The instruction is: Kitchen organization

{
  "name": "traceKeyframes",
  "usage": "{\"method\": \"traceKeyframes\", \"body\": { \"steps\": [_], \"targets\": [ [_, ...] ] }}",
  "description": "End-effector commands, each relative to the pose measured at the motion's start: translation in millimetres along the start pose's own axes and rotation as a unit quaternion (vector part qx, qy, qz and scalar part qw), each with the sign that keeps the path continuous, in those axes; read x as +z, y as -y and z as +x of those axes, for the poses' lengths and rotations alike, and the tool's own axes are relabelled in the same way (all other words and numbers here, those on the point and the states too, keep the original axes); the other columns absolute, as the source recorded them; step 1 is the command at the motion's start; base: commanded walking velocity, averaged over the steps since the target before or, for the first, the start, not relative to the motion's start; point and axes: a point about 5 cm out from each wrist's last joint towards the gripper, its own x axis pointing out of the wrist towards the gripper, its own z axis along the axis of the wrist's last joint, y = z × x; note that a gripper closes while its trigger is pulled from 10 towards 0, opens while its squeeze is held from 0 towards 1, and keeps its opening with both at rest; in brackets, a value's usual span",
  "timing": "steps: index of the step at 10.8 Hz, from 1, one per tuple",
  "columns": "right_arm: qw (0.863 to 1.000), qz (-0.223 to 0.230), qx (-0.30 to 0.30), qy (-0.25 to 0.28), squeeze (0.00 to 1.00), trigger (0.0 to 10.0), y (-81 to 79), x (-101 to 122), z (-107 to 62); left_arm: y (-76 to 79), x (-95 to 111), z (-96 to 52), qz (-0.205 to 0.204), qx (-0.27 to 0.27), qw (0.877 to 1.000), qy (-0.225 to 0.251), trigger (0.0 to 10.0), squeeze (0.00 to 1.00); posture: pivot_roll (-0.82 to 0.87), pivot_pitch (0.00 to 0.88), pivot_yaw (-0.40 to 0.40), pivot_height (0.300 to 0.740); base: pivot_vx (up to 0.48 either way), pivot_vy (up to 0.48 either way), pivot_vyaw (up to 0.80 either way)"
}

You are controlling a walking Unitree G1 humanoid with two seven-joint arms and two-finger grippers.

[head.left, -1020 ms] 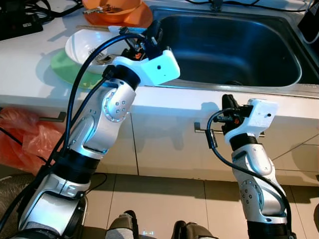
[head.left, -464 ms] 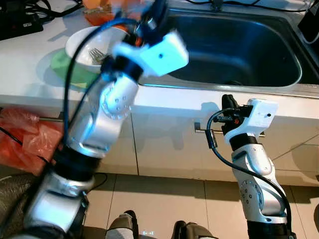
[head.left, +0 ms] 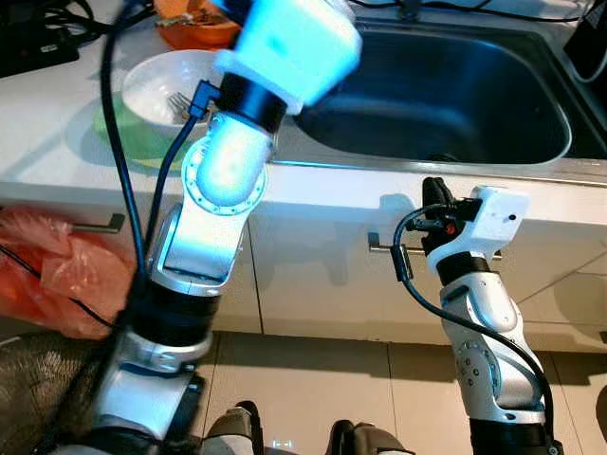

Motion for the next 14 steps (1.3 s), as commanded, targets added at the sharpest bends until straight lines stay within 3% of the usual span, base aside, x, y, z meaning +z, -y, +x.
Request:
{"method": "traceKeyframes", "body": {
  "steps": [1,2,3,5,7,9,11,12,13,14],
  "targets": [
    [1.000,0.006,-0.004,0.003,0.00,10.0,2.5,0.5,0.0,-4.9,7.3,1.6,-0.049,0.012,0.999,0.013,10.0,0.00,0.08,0.176,-0.043,0.740,0.000,0.000,0.00],
    [1.000,0.006,-0.004,0.004,0.00,10.0,2.3,0.7,0.0,-7.2,5.7,1.4,-0.108,0.025,0.994,0.007,10.0,0.00,0.08,0.174,-0.043,0.740,0.000,0.000,0.00],
    [1.000,0.006,-0.004,0.004,0.00,10.0,2.2,0.6,0.0,-10.3,1.4,-0.2,-0.187,0.042,0.981,-0.004,10.0,0.00,0.08,0.171,-0.043,0.740,0.000,0.000,0.00],
    [1.000,0.008,-0.004,0.005,0.00,10.0,1.9,0.4,0.5,-9.4,-0.7,-0.4,-0.260,0.025,0.965,-0.010,10.0,0.00,0.08,0.169,-0.043,0.740,0.000,0.000,0.00],
    [1.000,0.009,-0.003,0.006,0.00,10.0,0.9,0.4,0.5,-25.5,-0.5,1.3,-0.391,0.087,0.916,0.005,10.0,0.00,0.08,0.161,-0.040,0.740,0.000,0.000,0.00],
    [1.000,0.008,-0.004,0.007,0.00,10.0,0.8,0.8,0.8,-25.4,-17.9,-8.3,-0.432,0.092,0.897,-0.024,10.0,0.00,0.08,0.166,-0.040,0.740,0.000,0.000,0.00],
    [1.000,0.009,-0.006,0.009,0.00,10.0,1.4,1.0,0.9,-20.7,-29.4,-17.1,-0.512,0.112,0.851,-0.044,10.0,0.00,0.08,0.169,-0.041,0.740,0.000,0.000,0.00],
    [1.000,0.009,-0.005,0.008,0.00,10.0,1.5,1.0,1.0,-24.3,-34.9,-19.7,-0.537,0.114,0.835,-0.042,10.0,0.00,0.08,0.171,-0.043,0.740,0.000,0.000,0.00],
    [1.000,0.009,-0.005,0.008,0.00,10.0,1.6,1.1,1.0,-25.6,-37.0,-22.4,-0.548,0.114,0.828,-0.041,10.0,0.00,0.08,0.172,-0.043,0.740,0.000,0.000,0.00],
    [1.000,0.009,-0.004,0.009,0.00,10.0,1.4,1.2,0.9,-25.3,-39.0,-27.4,-0.573,0.130,0.808,-0.039,10.0,0.00,0.08,0.173,-0.043,0.740,0.000,0.000,0.00]
  ]
}}
